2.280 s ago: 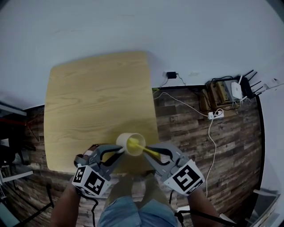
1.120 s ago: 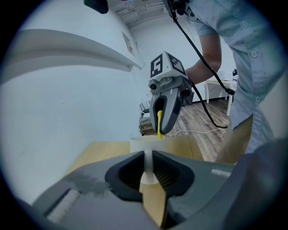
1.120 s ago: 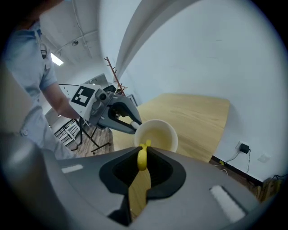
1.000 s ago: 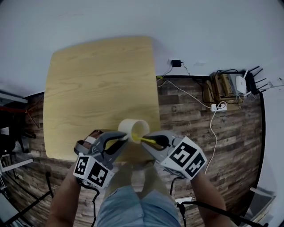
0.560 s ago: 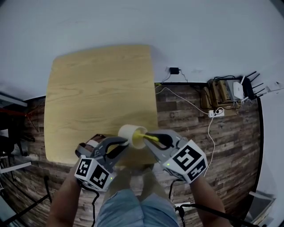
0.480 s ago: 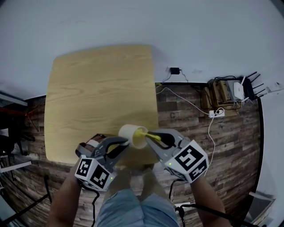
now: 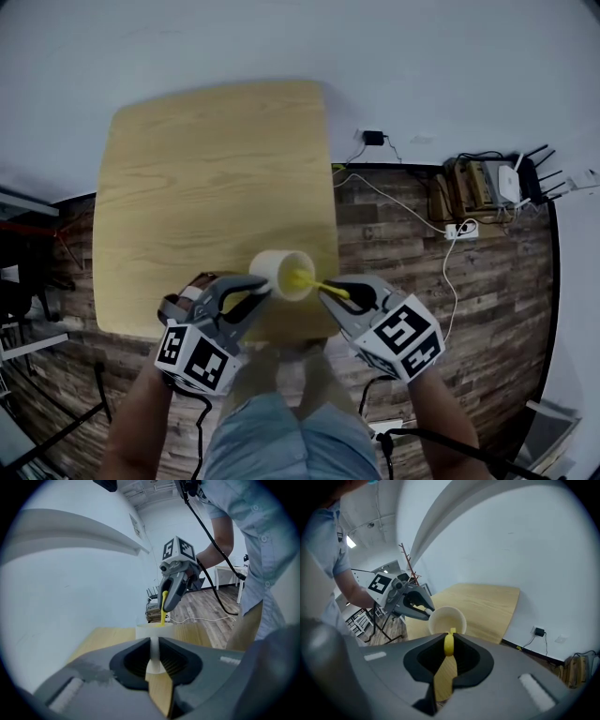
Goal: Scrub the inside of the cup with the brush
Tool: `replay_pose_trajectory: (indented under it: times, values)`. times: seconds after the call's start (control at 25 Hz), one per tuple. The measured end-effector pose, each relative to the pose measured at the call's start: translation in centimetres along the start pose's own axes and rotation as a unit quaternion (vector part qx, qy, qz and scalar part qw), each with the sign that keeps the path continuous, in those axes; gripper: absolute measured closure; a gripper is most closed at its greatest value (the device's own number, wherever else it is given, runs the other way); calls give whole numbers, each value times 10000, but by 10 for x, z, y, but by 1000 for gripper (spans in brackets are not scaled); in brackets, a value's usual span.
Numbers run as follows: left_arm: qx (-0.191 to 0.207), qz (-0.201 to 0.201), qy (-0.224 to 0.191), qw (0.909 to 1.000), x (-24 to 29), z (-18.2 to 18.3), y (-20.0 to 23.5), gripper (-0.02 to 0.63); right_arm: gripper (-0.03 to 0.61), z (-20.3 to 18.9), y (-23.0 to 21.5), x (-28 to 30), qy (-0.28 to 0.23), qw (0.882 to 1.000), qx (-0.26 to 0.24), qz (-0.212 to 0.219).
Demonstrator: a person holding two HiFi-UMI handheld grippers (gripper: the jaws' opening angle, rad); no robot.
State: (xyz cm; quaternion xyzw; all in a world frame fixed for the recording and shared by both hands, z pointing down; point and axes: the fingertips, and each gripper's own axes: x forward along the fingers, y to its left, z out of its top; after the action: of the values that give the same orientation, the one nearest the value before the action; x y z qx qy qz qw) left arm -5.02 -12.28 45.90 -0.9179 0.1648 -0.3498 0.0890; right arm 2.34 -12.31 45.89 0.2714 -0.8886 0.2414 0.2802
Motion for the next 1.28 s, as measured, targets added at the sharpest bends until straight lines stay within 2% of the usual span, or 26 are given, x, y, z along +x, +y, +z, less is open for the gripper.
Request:
replay_pose_trajectory:
  times: [0.16,0.48,0.64,0.88,1.08,1.28]
  values:
    - [60,8,18,10000,0,1,0,538,538,-1,14,2,-4,9997,142,183]
    - [288,-99,95,9995,1,-1,-4,538,538,23,32,1,-317,9972,486,480]
    - [468,-159,135,9987,1,-4,-6,538,538,41,25,-5,-488,9979,303,308]
    - [489,-198,135,9985,0,-3,-7,538,538,49,4,-12,-490,9987,-124,-99]
    - [204,-31,107,9997,-3,-4,-4,538,538,32,-9,-18,-334,9990,22,-298]
    - [6,151,103,9998,-4,-7,1,538,538,5,-4,-20,21,9990,250,-370]
